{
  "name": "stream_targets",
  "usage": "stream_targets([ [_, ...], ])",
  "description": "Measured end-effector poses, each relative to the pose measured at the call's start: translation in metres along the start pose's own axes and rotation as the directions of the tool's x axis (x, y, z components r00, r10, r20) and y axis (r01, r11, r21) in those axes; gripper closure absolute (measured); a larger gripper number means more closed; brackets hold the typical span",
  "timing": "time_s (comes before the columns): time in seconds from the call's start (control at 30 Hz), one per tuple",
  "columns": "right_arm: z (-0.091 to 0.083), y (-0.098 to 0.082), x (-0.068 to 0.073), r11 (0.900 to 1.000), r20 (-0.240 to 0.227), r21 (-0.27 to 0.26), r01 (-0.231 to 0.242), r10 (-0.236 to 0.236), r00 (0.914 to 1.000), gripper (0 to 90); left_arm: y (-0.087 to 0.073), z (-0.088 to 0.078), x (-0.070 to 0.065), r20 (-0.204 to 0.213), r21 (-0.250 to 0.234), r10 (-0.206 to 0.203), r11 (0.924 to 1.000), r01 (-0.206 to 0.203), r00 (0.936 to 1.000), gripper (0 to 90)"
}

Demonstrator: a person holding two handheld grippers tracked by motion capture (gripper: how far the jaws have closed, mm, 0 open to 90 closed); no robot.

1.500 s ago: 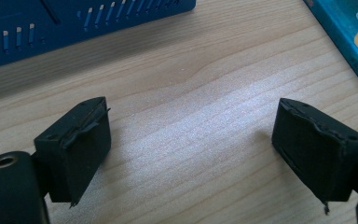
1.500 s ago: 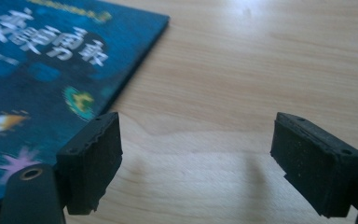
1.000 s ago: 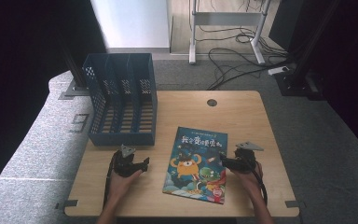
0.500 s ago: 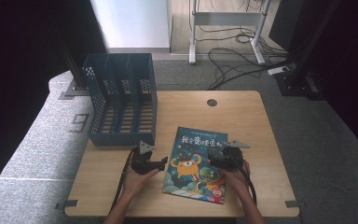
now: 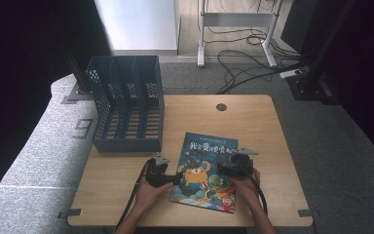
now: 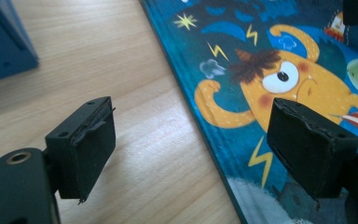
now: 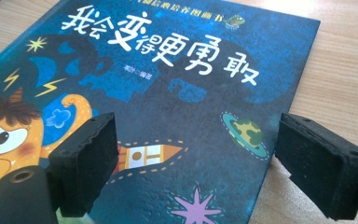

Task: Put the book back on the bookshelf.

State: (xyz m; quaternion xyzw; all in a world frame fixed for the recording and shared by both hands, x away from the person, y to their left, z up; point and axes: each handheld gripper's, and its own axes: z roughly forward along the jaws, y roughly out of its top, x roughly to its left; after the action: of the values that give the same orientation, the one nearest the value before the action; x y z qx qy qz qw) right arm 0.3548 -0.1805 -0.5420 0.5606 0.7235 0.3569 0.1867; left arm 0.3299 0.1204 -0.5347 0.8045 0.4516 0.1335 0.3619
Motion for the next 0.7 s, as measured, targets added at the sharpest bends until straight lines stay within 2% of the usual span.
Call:
stream_targets([
  [0.2, 0.002, -0.002, 0.000, 1.000, 0.009, 0.020, 0.004, -0.004, 1.0000, 12.7, -0.004, 0.009, -0.009, 0.011, 0.036, 0.015, 0.9992, -0.016, 0.9998, 15.5],
  [0.33, 0.002, -0.004, 0.001, 0.999, 0.019, 0.017, 0.035, -0.035, 0.9992, 14.0, -0.004, 0.011, -0.014, 0.026, 0.035, 0.025, 0.9990, -0.026, 0.9993, 15.0],
  [0.6, 0.000, -0.004, -0.004, 1.000, 0.001, 0.005, 0.007, -0.007, 1.0000, 17.9, -0.004, 0.012, -0.021, 0.048, 0.046, 0.036, 0.9982, -0.038, 0.9982, 14.7],
  [0.7, 0.001, -0.003, -0.003, 1.000, -0.040, -0.001, -0.018, 0.018, 0.9990, 20.8, -0.004, 0.011, -0.022, 0.049, 0.049, 0.037, 0.9980, -0.039, 0.9981, 14.6],
])
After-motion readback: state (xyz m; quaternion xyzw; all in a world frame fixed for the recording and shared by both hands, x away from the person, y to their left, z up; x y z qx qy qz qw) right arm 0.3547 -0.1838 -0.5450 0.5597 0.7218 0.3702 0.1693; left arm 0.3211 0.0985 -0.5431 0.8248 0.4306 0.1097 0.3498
